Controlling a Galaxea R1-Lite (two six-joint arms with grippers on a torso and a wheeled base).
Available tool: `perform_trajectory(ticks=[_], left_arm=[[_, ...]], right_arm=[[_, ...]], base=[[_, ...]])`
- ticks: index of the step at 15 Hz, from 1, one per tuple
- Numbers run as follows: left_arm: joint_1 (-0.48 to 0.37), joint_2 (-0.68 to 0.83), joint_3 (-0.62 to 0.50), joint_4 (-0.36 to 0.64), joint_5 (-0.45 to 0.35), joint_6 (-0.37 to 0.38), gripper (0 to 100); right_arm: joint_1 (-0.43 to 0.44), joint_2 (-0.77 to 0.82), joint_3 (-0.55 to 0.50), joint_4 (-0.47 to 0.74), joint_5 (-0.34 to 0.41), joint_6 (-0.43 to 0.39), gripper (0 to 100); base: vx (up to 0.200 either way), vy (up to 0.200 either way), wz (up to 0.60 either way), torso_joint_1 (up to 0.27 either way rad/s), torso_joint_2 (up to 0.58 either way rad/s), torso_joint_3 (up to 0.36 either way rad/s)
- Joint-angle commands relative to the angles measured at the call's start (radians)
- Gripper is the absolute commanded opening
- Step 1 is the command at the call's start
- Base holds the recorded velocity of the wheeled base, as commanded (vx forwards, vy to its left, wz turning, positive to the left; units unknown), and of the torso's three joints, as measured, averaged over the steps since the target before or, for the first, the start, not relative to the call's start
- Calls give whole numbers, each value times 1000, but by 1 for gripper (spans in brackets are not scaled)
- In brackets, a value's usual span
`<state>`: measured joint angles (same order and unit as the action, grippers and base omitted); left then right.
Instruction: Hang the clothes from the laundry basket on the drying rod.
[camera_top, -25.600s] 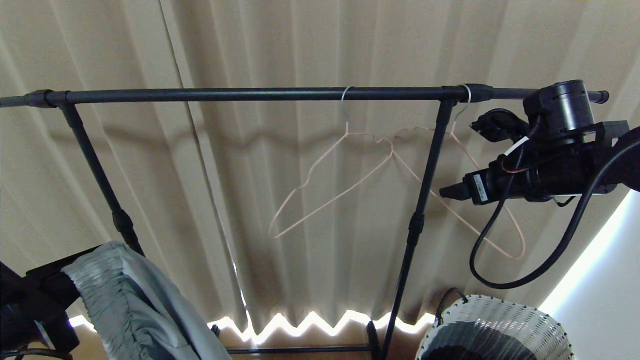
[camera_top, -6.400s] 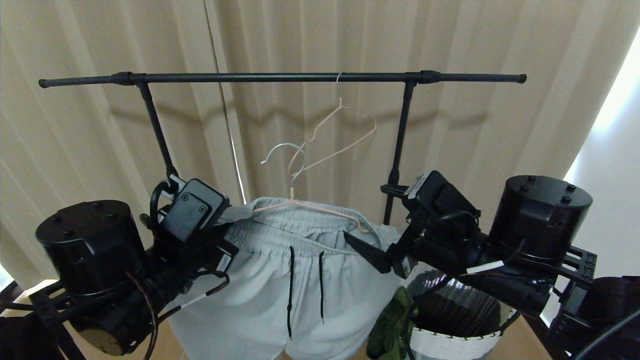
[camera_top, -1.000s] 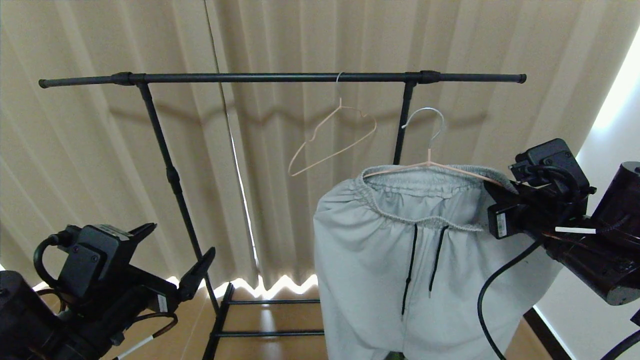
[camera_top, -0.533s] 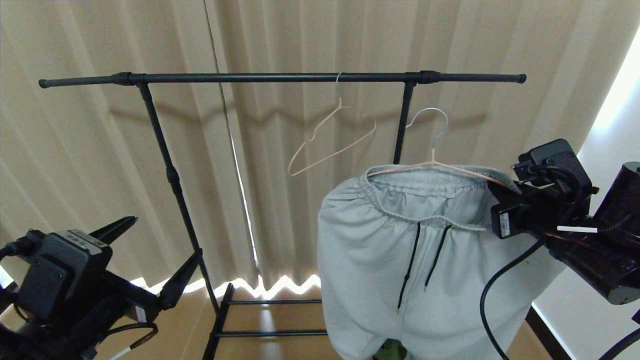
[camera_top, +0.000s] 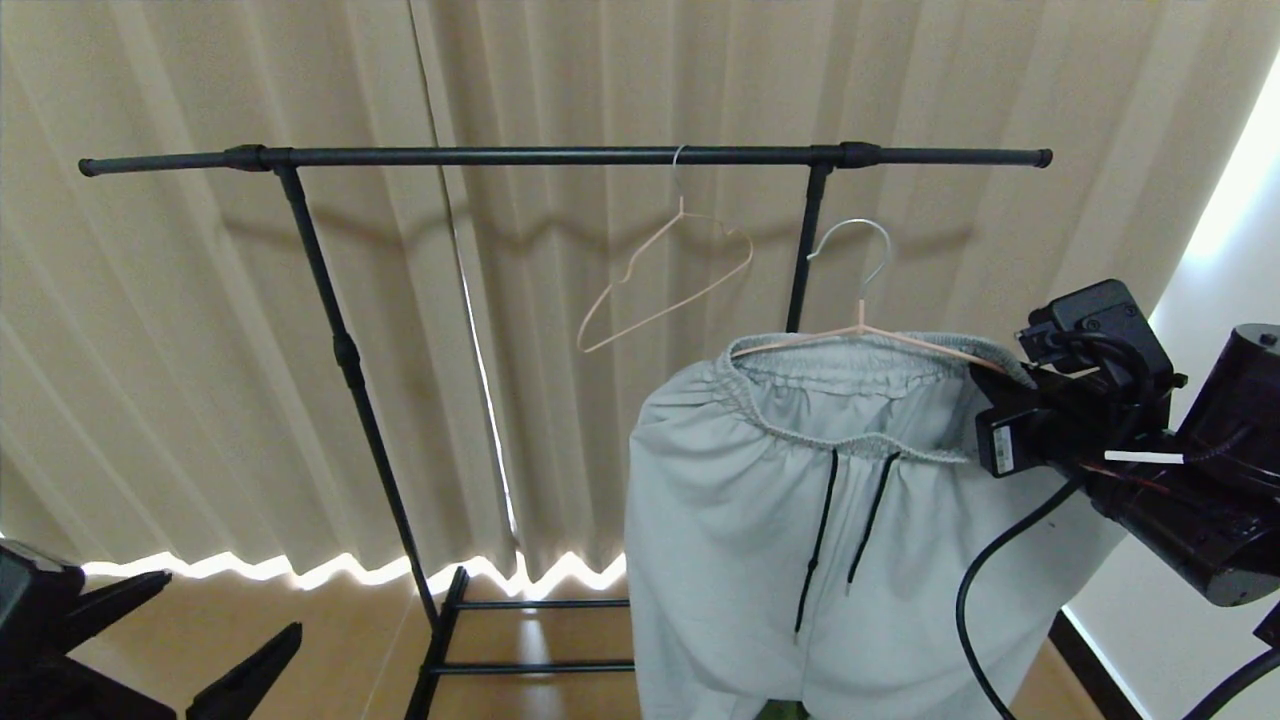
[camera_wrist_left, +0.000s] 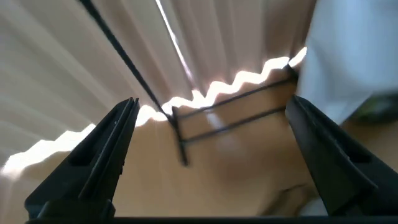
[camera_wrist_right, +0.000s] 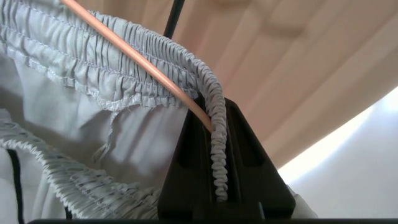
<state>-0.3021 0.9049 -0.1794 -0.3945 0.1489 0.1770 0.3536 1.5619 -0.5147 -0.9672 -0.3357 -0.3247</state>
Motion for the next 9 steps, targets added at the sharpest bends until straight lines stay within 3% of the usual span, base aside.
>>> perform_trajectory(ticks=[1, 3, 9], left_arm=[[24, -75, -52, 23, -3, -14, 100], [26, -80, -48, 23, -5, -13, 100], [26, -96, -37, 23, -5, -11, 100]], right_arm=[[2, 3, -1, -1, 0, -1, 0], [2, 4, -1, -1, 0, -1, 0], [2, 4, -1, 1, 0, -1, 0]], base=[[0, 0, 0, 0, 0, 0], [0, 0, 0, 0, 0, 0], [0, 200, 0, 2, 2, 3]])
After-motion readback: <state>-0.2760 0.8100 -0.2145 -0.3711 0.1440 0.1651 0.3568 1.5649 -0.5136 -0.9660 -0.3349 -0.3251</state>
